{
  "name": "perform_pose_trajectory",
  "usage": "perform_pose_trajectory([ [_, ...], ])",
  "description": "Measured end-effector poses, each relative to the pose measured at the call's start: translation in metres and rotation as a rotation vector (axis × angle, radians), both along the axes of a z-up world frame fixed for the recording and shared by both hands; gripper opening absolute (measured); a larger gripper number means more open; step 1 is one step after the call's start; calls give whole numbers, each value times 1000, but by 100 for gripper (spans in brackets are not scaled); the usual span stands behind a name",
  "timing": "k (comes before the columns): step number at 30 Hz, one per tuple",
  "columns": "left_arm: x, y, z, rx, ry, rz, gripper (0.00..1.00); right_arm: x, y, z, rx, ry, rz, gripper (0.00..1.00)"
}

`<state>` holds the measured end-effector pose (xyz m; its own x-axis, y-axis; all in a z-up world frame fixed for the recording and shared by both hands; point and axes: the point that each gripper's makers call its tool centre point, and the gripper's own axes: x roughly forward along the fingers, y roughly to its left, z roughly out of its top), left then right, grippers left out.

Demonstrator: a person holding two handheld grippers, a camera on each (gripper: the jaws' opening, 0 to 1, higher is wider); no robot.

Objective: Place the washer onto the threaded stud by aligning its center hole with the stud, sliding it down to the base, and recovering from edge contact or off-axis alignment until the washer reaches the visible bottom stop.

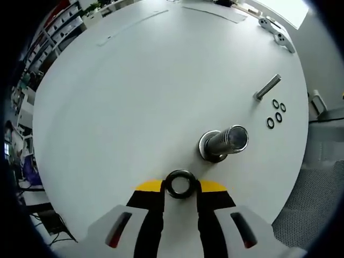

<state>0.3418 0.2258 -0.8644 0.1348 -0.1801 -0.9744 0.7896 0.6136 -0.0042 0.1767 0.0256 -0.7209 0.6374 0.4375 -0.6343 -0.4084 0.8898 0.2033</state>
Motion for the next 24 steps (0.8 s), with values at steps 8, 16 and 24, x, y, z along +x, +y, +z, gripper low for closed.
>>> perform_pose_trajectory([
  [8, -25, 13, -1, 64, 68, -106, 20, 0, 0, 1, 3, -5, -1, 38],
  [16, -28, 14, -1, 90, 62, -123, 22, 0, 1, 1, 2, -7, 1, 38],
  [24, -28, 15, -1, 77, 50, -121, 22, 0, 1, 1, 3, -8, 1, 38],
])
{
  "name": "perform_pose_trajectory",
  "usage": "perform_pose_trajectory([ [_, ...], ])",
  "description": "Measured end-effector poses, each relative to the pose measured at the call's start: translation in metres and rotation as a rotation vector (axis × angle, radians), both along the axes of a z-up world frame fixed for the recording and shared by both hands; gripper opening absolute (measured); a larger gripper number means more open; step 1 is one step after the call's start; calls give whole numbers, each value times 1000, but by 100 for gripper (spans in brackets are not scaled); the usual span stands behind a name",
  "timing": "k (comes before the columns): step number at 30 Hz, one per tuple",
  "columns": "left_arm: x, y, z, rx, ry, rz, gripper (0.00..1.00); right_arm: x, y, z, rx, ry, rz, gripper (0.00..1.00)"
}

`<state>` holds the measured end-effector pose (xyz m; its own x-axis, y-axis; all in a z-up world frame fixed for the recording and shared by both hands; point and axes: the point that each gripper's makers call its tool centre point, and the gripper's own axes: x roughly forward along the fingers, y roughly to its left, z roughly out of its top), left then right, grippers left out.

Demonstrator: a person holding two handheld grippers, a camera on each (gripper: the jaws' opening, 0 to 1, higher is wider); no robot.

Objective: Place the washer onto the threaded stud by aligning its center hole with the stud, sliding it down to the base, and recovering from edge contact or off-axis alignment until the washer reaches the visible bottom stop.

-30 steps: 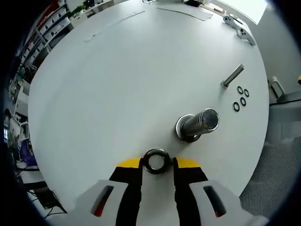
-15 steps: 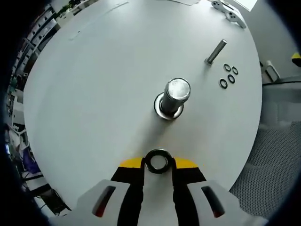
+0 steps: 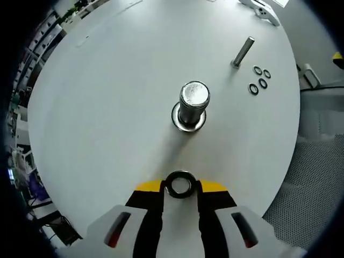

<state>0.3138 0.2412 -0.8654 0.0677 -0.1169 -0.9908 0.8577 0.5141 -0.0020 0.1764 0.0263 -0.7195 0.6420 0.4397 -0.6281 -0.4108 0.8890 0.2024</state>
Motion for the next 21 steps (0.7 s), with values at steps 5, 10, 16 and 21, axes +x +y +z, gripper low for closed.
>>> perform_pose_trajectory([
  [5, -1, -2, -2, 12, 7, -38, 25, 0, 0, 0, -1, 1, 2, 38],
  [10, -2, -2, -2, 17, 10, -41, 26, 0, 0, -1, 0, 1, 4, 38],
  [16, 2, -1, -1, 7, 1, 5, 22, 0, 0, 0, -2, 2, 4, 38],
  [21, 2, -2, -2, 6, 3, 1, 21, 0, -1, -1, -3, 3, 0, 37],
])
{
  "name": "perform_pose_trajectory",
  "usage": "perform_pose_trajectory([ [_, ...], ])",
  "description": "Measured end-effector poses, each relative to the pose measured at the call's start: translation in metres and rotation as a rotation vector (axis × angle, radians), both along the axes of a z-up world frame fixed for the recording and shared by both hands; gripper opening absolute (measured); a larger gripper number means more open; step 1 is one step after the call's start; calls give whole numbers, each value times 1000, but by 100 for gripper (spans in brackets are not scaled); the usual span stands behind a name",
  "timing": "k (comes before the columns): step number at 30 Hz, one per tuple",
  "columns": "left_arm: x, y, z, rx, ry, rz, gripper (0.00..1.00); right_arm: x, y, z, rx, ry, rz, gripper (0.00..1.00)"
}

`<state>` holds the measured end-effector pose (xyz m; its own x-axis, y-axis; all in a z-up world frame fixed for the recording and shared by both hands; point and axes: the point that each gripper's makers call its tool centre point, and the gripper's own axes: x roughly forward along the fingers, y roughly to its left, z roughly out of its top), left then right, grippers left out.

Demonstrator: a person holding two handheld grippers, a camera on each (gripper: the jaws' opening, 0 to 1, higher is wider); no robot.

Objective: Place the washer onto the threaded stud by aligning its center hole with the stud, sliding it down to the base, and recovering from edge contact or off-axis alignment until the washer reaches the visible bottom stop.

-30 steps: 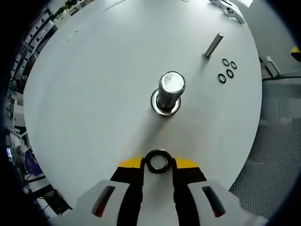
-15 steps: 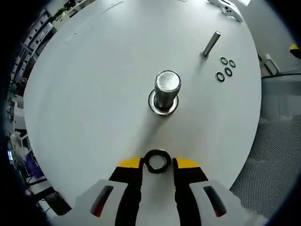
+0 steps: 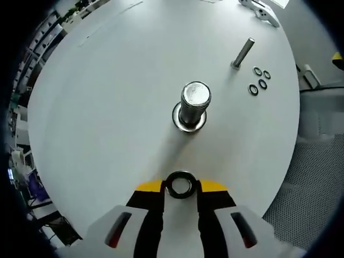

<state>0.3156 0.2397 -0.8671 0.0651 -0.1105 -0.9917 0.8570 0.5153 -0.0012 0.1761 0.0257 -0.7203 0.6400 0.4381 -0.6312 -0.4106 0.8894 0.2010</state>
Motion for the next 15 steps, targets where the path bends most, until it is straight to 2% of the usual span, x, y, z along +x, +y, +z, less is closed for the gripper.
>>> perform_pose_trajectory([
  [4, -1, 0, 0, 9, -13, 27, 21, 0, 1, 0, -2, 2, 6, 37],
  [8, 0, 3, 1, -32, -26, 80, 20, 0, 0, 0, 0, 1, 2, 37],
  [15, -3, 1, 1, -45, -40, 68, 19, 0, 0, 0, 0, 1, 0, 37],
])
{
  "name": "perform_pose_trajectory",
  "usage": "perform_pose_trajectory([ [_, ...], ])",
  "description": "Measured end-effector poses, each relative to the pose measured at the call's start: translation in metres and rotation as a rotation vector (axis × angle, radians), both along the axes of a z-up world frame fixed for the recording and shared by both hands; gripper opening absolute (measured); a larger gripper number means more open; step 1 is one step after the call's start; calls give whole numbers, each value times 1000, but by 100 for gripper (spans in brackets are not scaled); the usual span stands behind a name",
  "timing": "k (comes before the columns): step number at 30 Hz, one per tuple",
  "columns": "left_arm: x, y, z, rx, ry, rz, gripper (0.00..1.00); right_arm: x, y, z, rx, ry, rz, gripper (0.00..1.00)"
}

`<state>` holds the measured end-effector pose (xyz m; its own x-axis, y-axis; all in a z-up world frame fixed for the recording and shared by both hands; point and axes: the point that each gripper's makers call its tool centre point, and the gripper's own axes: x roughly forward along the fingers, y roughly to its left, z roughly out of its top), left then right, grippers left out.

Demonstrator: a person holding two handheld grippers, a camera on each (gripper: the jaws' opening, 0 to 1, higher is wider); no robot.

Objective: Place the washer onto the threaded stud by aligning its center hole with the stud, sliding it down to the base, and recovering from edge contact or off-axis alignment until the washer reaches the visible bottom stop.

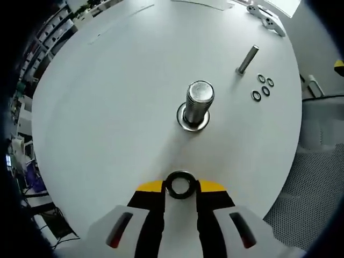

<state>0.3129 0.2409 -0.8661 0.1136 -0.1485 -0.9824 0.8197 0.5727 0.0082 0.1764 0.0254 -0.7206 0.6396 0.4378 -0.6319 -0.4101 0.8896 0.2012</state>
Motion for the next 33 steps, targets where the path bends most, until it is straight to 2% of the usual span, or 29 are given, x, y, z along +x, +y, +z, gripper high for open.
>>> perform_pose_trajectory([
  [3, -6, -4, 1, 0, -3, -46, 19, 0, 0, 0, -2, 1, 3, 37],
  [9, -7, -4, 2, -22, 11, -28, 19, 0, 0, 0, 0, 0, -1, 37],
  [16, -4, -8, 14, -49, -5, -36, 18, 0, 0, 0, 0, 0, 1, 37],
  [24, -2, -11, 14, -54, -15, -57, 18, 0, 0, 0, 0, -1, 0, 38],
  [33, 1, -11, 23, -71, -34, -63, 18, 1, 0, 0, 1, -2, -3, 38],
])
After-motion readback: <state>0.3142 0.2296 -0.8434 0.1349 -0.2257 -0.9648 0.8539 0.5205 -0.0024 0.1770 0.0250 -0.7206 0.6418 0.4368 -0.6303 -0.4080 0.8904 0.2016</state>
